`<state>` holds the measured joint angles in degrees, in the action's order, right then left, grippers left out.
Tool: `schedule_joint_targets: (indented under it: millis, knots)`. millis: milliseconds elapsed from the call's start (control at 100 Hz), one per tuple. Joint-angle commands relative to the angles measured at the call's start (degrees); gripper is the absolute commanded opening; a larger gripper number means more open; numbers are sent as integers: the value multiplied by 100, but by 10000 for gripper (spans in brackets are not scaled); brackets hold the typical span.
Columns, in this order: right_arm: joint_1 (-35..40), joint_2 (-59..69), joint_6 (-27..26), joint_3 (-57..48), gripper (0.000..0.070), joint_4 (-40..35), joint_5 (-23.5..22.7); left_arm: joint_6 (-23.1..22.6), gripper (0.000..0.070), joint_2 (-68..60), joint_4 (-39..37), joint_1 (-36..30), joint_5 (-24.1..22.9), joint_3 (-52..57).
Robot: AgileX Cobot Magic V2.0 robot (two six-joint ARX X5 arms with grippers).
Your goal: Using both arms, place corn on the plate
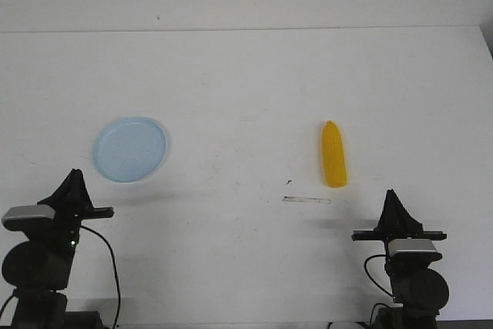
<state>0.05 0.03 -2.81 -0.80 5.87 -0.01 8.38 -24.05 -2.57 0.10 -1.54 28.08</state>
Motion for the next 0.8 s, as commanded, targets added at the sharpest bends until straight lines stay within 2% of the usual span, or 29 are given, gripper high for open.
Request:
schedule_joint_targets:
  millis: [0,80,180,250,400,520,790]
  knots:
    - [4,2,11,7,17,57,0,28,1,-450,553,0,4,614]
    - [4,2,11,7,17,57,0,28,1,-1016,1211,0,7,1180]
    - [4,2,11,7,17,57,0,35,1,-1696,1663,0,9,1672]
    - [4,2,11,7,17,55,0,122,1,-2129,1801,0,9,1899]
    - [4,4,11,7,17,57,0,717,1,-3005,1915,22,9,2358]
    - [4,4,11,7,17,57,0,737,1,-3713,2197,87,9,2793]
    - [4,2,11,7,17,57,0,778,1,-5460,4109,579,33,4229]
